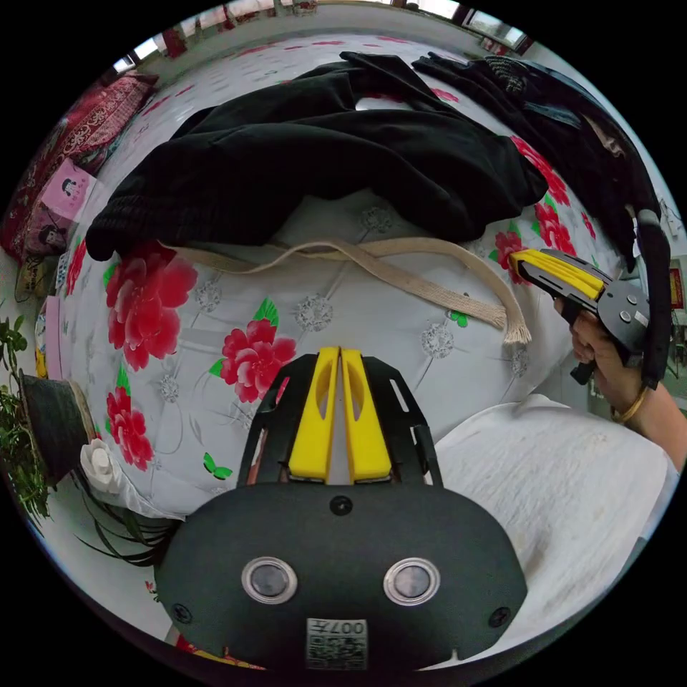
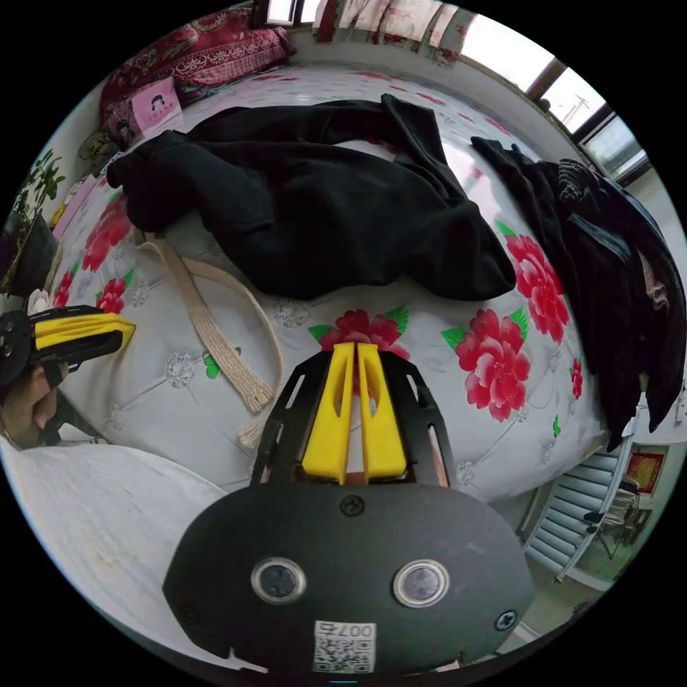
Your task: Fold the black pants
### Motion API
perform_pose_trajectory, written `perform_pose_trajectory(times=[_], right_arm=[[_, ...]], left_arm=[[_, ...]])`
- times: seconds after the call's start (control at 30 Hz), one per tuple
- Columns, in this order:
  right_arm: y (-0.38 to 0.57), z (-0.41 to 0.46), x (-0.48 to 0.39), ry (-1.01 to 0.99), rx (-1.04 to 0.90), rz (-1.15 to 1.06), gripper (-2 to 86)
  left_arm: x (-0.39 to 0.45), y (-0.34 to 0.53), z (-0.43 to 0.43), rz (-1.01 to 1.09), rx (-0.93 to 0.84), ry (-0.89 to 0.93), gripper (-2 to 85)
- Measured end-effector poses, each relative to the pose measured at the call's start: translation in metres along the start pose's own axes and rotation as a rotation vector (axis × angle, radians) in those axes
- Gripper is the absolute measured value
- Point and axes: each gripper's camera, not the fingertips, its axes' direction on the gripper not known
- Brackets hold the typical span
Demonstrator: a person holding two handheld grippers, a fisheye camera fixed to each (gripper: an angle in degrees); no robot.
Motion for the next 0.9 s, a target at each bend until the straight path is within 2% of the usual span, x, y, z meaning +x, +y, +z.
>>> perform_pose_trajectory(times=[0.9], right_arm=[[0.0005,-0.0073,0.0015,0.004,-0.009,0.007,-0.2]], left_arm=[[0.0028,0.0007,-0.0059,-0.007,-0.015,0.002,-1.0]])
